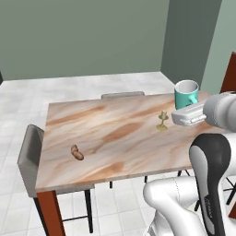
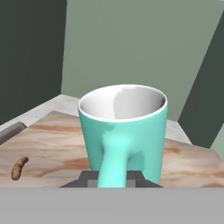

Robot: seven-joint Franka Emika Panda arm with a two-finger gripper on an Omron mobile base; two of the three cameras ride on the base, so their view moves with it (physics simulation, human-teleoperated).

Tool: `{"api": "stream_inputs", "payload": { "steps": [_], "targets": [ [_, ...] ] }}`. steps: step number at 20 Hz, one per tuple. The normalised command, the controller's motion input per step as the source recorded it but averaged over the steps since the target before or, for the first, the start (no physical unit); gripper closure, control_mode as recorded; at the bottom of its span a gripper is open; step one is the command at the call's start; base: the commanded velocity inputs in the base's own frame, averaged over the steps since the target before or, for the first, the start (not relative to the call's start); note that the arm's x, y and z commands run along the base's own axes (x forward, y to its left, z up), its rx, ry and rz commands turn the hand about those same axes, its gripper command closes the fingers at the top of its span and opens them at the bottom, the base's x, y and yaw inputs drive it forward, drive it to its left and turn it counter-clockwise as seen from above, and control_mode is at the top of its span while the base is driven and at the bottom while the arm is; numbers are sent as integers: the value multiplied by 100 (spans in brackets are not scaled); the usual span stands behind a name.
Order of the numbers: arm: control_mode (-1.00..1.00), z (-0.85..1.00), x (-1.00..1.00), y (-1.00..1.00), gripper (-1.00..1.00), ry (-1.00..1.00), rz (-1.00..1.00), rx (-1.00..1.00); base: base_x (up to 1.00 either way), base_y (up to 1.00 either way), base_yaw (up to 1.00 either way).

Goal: Open the cabinet directly in front. Then move the liquor and the mug to the dining counter with the candle on it.

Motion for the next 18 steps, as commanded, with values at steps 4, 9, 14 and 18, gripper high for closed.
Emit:
{"api": "stream_inputs", "payload": {
  "steps": [4,9,14,18],
  "targets": [
    [100,0,0,0,100,0,0,0,2,18,-2],
    [100,0,0,0,100,0,0,0,0,26,-4],
    [-100,2,0,27,100,0,-2,0,0,0,0],
    [-100,0,0,28,100,0,0,2,0,0,0]
  ]
}}
